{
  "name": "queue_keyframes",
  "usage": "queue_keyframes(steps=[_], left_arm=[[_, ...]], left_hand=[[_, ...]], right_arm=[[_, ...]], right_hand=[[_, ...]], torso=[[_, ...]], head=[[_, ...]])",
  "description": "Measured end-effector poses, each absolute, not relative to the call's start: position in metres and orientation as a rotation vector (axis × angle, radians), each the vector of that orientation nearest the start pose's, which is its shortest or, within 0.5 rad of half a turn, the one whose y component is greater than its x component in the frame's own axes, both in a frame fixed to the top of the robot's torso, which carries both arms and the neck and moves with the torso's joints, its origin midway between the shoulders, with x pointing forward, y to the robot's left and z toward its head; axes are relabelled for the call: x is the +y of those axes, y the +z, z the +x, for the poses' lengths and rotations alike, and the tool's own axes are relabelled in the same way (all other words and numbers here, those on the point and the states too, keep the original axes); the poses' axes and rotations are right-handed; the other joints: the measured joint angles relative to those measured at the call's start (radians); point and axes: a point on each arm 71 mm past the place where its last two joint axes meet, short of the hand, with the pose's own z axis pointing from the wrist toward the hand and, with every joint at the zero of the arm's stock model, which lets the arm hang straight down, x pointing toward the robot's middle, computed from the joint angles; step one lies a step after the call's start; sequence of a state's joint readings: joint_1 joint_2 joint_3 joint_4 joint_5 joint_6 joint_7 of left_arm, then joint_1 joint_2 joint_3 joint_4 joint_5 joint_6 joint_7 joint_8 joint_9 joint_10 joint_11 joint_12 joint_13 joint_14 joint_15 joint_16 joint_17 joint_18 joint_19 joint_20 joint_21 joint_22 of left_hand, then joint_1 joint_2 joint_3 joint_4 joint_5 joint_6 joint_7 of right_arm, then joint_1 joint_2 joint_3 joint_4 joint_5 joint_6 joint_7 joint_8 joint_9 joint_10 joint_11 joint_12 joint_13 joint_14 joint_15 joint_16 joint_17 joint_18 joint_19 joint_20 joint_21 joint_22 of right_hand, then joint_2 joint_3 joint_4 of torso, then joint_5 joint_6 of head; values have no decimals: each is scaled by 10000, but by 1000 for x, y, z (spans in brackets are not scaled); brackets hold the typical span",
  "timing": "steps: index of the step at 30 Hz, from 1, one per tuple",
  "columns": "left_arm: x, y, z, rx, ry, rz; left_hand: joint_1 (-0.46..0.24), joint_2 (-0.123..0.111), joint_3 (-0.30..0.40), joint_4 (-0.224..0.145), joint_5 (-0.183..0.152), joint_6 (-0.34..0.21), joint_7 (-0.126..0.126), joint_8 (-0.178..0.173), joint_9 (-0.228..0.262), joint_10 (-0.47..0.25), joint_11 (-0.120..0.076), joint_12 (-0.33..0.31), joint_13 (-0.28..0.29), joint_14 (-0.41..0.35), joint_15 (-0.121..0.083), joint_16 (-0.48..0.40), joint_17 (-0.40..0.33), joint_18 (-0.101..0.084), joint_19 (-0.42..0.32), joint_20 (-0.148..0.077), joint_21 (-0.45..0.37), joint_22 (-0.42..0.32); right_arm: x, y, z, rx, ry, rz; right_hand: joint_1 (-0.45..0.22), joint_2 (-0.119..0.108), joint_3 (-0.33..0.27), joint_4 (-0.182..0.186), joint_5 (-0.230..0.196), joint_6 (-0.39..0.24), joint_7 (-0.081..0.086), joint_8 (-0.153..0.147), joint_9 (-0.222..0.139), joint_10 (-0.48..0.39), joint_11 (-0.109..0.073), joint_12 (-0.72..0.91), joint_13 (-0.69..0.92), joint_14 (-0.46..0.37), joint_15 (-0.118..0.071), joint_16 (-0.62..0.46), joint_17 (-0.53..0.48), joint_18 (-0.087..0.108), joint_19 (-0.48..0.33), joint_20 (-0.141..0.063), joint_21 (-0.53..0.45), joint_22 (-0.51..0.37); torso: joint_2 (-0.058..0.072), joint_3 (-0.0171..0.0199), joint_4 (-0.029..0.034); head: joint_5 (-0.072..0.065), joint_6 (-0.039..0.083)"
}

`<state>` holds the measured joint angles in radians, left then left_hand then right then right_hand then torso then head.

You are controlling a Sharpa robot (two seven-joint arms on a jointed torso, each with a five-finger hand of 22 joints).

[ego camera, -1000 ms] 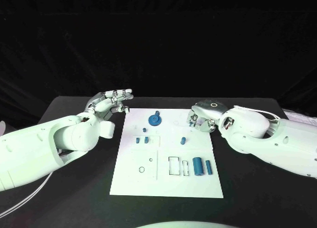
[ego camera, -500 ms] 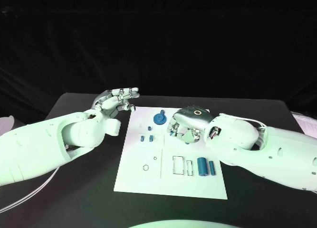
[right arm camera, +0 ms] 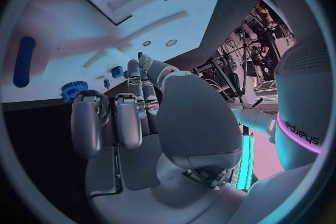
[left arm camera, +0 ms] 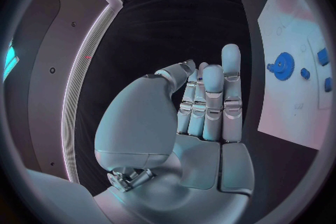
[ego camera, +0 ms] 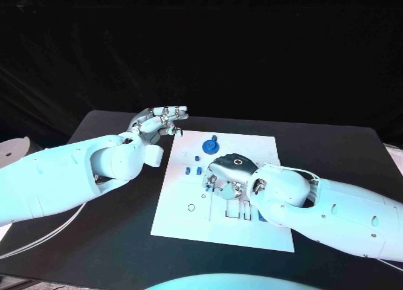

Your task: Assemble the parts on the task board

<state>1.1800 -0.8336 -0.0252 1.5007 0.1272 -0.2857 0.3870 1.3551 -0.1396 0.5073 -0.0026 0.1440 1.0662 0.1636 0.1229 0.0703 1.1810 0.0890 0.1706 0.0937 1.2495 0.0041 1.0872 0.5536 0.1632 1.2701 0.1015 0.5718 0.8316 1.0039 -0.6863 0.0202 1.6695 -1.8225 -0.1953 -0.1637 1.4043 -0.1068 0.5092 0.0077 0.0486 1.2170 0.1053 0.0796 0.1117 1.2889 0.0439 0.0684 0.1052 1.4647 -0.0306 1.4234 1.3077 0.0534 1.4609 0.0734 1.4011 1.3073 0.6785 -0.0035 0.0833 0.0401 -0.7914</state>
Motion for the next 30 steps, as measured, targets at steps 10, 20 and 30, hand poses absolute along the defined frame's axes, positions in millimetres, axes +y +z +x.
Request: queue_keyframes(steps=[10,20,30], left_arm=[[212,-187,493,13876,-15866,-12849],[212,-188,493,13908,-15884,-12855],[212,-188,493,13944,-15883,-12870]], left_hand=[[0,0,0,0,0,0,0,0,1,0,0,0,-1,0,0,0,1,-1,0,0,0,1],[0,0,0,0,0,0,-1,0,1,0,0,0,-1,0,1,0,2,0,0,0,0,1],[0,0,0,0,0,-1,-1,0,-7,0,0,0,-1,1,1,0,2,-1,0,0,1,2]], right_arm=[[-73,-240,406,16974,7872,-5634],[-69,-244,405,17066,7967,-5732],[-67,-246,406,17168,7942,-5795]], right_hand=[[0,-1,-11,-11,-1,-3,5,-31,2,11,14,0,-11,0,0,0,-1,0,0,0,0,7],[0,-2,-12,-10,-4,-6,15,-31,-15,9,16,-1,-17,0,0,0,-2,0,0,0,0,7],[-1,-2,-13,-10,-11,-5,21,-27,-26,-3,34,0,-20,0,0,0,-3,0,0,0,0,5]], torso=[[0,19,-16],[1,29,-24],[3,25,-24]], head=[[109,-64],[151,-82],[170,-104]])
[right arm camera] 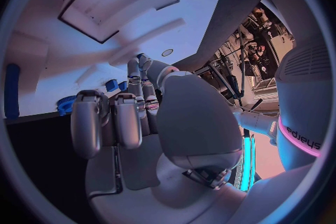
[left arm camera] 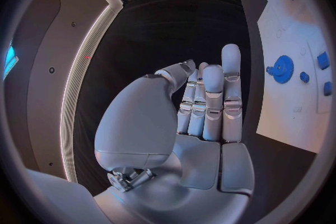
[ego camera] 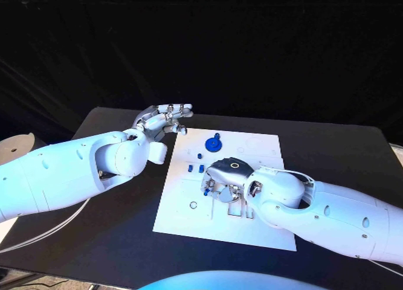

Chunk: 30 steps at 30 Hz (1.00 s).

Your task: Assemble the parts on the task board

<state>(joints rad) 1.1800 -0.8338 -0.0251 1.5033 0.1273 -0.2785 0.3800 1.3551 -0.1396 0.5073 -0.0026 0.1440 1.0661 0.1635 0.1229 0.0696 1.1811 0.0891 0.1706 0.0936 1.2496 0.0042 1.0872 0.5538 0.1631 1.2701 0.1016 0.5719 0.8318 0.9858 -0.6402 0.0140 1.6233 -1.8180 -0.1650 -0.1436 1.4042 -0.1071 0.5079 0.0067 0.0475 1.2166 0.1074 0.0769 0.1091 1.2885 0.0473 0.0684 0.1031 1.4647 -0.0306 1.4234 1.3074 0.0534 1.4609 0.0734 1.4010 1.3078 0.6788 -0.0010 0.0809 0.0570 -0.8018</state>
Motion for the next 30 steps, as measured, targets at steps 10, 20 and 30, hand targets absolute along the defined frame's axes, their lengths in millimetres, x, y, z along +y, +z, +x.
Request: queue_keyframes(steps=[10,20,30], left_arm=[[212,-188,492,13970,-15889,-12878],[212,-188,492,13989,-15885,-12889],[213,-188,492,14003,-15858,-12906]], left_hand=[[0,0,0,0,0,0,0,0,0,0,0,0,0,0,1,0,1,-1,0,0,0,0],[0,0,0,0,0,0,-1,0,1,0,0,0,0,1,1,0,1,0,0,0,0,1],[0,0,-42,-42,0,-12,-12,0,2,0,0,75,-1,2,2,0,-45,0,0,0,0,-10]], right_arm=[[-62,-249,406,17319,7859,-6000],[-61,-250,407,17326,7808,-6015],[-70,-250,406,17144,7748,-5658]], right_hand=[[-4,-4,-17,-16,-14,-15,26,-24,20,27,36,-38,-40,0,0,0,0,-1,0,0,0,-15],[-715,-495,-532,223,11,-1185,510,-116,-248,-1624,464,-92,-437,18,379,-261,7,160,-406,295,-596,-868],[-752,-532,-914,249,11,-1789,655,-116,-405,-2307,687,69,-379,18,450,-473,-251,311,-612,430,-1079,-1545]], torso=[[-1,-6,0],[-4,-5,2],[-4,8,3]], head=[[13,-21],[32,-50],[4,-27]])
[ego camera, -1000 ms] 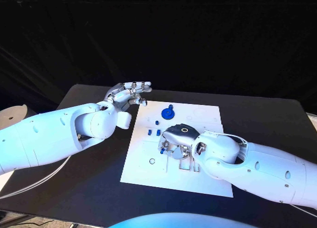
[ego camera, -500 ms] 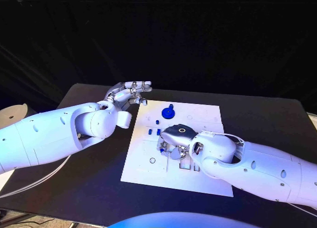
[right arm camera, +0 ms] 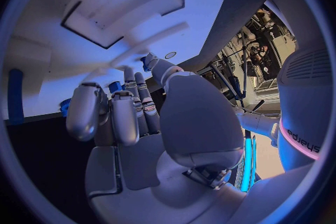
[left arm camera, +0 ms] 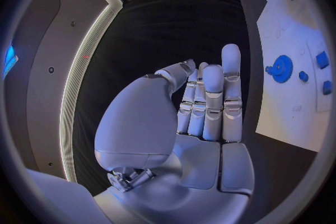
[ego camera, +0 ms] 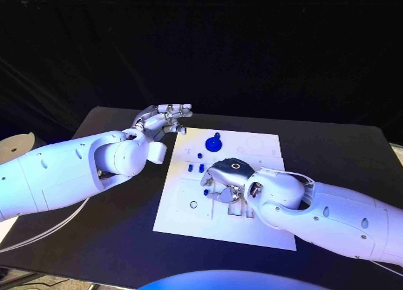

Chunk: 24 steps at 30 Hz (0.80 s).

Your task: Assemble the parts on the task board

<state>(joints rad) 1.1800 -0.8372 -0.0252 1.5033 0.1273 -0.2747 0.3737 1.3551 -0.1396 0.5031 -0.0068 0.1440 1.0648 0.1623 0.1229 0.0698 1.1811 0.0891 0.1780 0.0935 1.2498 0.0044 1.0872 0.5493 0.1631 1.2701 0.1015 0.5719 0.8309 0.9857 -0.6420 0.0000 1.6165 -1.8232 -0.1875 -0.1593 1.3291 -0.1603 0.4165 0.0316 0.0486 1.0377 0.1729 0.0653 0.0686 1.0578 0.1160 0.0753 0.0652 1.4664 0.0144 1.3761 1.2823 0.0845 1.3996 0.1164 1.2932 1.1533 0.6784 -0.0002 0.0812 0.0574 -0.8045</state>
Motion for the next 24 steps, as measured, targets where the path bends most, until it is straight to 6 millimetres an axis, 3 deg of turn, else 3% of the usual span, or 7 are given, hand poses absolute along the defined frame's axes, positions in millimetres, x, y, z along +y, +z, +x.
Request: queue_keyframes(steps=[6,13,18,24], left_arm=[[215,-188,492,13998,-15828,-12918],[219,-188,492,13969,-15763,-12939],[218,-188,491,13984,-15787,-12936],[218,-188,491,13988,-15791,-12935]], left_hand=[[0,0,0,0,0,-2,-2,0,0,0,0,0,0,-25,-23,0,-20,0,0,0,0,0],[0,0,0,0,0,-3,-2,0,0,0,0,0,0,-25,-23,0,-20,0,0,0,0,1],[0,0,0,0,0,-3,-3,0,1,0,0,0,0,-25,-23,0,-20,0,0,0,0,1],[0,0,0,0,0,-3,-3,0,1,0,0,0,0,-25,-22,0,-19,0,0,0,0,2]], right_arm=[[-90,-238,403,16922,7838,-5164],[-140,-209,418,16707,7117,-4342],[-175,-192,430,16629,6282,-3864],[-195,-188,433,16768,5679,-3638]], right_hand=[[158,78,0,0,57,0,0,0,0,89,-64,106,1,0,0,-107,-134,0,0,0,0,-26],[227,9,-42,-36,57,1,0,0,1,198,-88,197,1,0,0,-189,-240,1,0,0,-36,-40],[213,-170,-468,51,57,-111,-111,0,-11,10,-121,186,-18,0,0,-206,-304,0,0,0,-83,-93],[331,-278,-1194,272,56,-231,-231,0,-10,-181,-140,127,-18,0,-1,-245,-359,1,1,0,-152,-159]], torso=[[0,-7,-1],[2,-19,-58],[-5,-33,-104],[-10,-32,-123]], head=[[-71,44],[-266,153],[-357,228],[-401,301]])
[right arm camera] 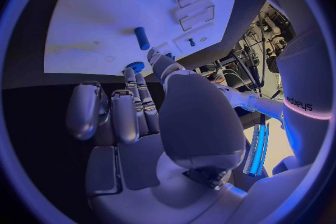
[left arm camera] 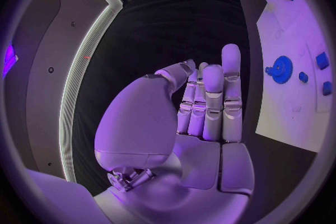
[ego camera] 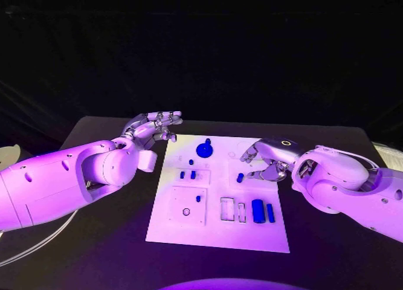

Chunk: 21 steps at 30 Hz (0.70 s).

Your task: Assemble the parts on the task board

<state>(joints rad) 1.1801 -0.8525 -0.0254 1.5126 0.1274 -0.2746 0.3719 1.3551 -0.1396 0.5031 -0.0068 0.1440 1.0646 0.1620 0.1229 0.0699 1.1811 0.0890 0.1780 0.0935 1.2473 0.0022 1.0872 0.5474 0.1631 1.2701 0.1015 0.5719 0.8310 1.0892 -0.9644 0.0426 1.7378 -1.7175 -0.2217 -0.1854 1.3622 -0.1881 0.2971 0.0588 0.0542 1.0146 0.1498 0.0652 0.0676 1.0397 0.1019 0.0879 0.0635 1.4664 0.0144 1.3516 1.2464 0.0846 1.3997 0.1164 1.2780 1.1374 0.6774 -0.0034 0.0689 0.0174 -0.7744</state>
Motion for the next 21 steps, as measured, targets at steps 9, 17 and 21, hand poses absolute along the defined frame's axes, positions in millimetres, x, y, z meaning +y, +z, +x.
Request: queue_keyframes(steps=[9,17,21], left_arm=[[217,-188,491,14011,-15812,-12931],[217,-188,491,14014,-15806,-12934],[217,-188,491,14018,-15808,-12934]], left_hand=[[54,54,0,0,0,0,0,0,0,-36,36,0,8,0,1,0,-22,0,0,0,-48,0],[53,53,0,0,0,-1,-1,0,1,-36,36,0,7,2,2,0,-21,0,0,0,-48,-1],[54,53,0,0,0,-1,-1,0,1,-36,36,0,7,2,2,0,-21,0,0,0,-48,-8]], right_arm=[[-192,-193,434,16980,5526,-3795],[-180,-204,433,17252,5674,-4003],[-177,-209,433,17437,5709,-4103]], right_hand=[[229,146,-295,172,0,41,-114,0,0,0,0,0,0,0,0,0,-41,0,0,0,0,-21],[431,347,-305,188,15,146,-219,0,6,404,-171,221,11,-14,-96,0,-45,0,77,-77,0,37],[557,474,-182,312,38,404,-181,0,35,706,-236,262,10,1,-112,0,-36,0,112,-111,0,117]], torso=[[1,-1,19],[5,-6,36],[8,-6,36]], head=[[-67,22],[-51,2],[-24,-28]])
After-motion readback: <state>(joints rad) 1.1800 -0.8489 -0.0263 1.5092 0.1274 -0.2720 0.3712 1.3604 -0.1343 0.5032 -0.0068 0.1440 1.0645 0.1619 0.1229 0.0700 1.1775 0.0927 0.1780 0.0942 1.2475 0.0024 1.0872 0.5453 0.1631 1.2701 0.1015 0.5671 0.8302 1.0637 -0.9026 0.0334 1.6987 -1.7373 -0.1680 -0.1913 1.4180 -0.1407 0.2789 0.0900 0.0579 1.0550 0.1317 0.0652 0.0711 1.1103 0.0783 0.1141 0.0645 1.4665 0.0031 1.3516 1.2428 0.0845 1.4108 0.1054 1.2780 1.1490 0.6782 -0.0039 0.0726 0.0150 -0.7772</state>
